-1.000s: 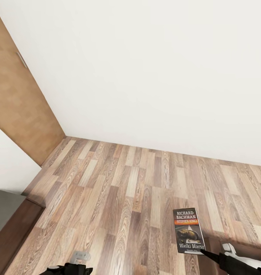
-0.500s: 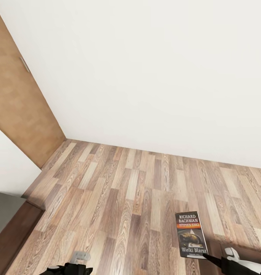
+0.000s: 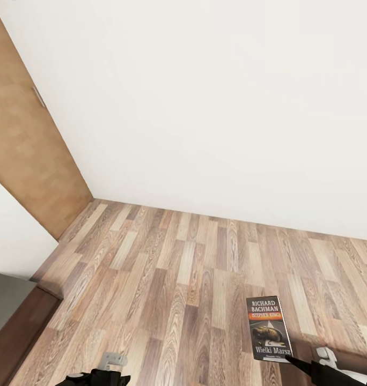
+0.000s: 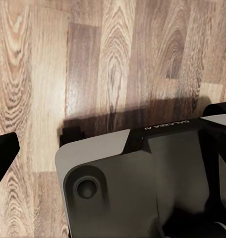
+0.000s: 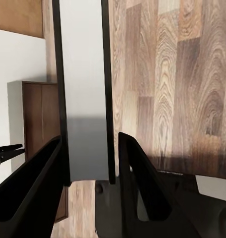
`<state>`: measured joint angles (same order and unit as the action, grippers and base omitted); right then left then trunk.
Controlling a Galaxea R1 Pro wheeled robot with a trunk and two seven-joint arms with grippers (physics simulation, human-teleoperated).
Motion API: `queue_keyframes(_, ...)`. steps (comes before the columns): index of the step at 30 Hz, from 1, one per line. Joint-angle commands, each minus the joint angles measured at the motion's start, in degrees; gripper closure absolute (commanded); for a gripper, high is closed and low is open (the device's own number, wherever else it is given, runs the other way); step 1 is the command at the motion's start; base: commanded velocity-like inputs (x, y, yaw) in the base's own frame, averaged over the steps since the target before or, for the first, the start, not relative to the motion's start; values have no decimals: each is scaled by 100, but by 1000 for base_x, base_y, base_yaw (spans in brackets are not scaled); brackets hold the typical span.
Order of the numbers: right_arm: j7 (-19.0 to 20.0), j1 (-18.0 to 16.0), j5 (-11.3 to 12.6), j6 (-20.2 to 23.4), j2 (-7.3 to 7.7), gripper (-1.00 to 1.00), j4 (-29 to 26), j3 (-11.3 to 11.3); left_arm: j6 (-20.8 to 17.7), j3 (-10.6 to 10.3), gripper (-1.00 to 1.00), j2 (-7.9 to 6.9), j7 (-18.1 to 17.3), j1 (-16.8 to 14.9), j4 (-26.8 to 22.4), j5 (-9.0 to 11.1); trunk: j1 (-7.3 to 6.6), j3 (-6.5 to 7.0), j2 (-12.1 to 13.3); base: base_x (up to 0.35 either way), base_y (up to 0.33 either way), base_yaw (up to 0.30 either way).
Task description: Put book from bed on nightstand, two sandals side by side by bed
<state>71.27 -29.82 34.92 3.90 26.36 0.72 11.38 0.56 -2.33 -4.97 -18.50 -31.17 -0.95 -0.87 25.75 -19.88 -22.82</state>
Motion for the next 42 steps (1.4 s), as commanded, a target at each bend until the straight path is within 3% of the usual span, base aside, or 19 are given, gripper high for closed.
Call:
queue_keyframes(1,21,-6,59,41,1,100,8,48,6,-22,-100,-3,-14,-3,-1,-9,3,1,-9,0,0,0)
queue_keyframes(32,12,-6,59,32,1,100,14,40,6,-23,-100,-3,-20,-3,-1,-9,3,289,-9,0,0,0)
queue_keyframes(42,-444,-6,59,32,1,100,11,40,6,-21,-100,-1,-21,-3,-1,-9,3,382,-9,0,0,0)
